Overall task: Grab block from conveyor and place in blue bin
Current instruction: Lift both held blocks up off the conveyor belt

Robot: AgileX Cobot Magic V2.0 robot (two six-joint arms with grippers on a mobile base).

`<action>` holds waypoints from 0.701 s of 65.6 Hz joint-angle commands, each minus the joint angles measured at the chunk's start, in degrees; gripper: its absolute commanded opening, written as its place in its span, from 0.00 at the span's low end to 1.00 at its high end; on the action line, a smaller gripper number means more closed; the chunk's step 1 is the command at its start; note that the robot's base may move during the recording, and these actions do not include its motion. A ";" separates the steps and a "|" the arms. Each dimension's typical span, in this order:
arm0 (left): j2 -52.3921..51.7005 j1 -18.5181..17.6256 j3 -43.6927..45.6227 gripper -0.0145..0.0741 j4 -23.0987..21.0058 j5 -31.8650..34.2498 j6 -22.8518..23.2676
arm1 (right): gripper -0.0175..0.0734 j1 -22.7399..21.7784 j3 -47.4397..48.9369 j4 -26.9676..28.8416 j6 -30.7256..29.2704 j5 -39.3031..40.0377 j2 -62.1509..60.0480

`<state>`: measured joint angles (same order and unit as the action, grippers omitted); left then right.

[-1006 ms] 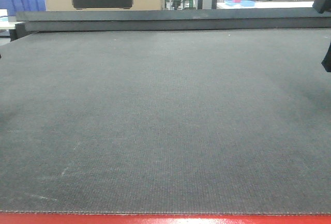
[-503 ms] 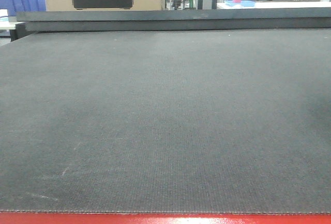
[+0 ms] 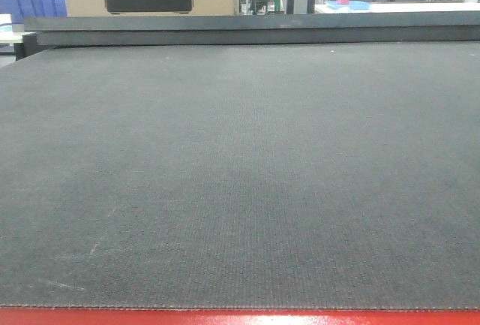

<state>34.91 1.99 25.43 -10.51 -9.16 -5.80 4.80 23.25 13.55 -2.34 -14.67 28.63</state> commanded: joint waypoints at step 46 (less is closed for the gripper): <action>-14.81 -0.03 -0.07 0.04 -0.51 1.08 -0.02 | 0.02 0.01 0.23 -9.49 -3.76 8.27 -10.86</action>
<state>20.41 1.99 25.43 -10.64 -8.56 -5.80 4.80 23.25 4.54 -5.57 -8.21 18.04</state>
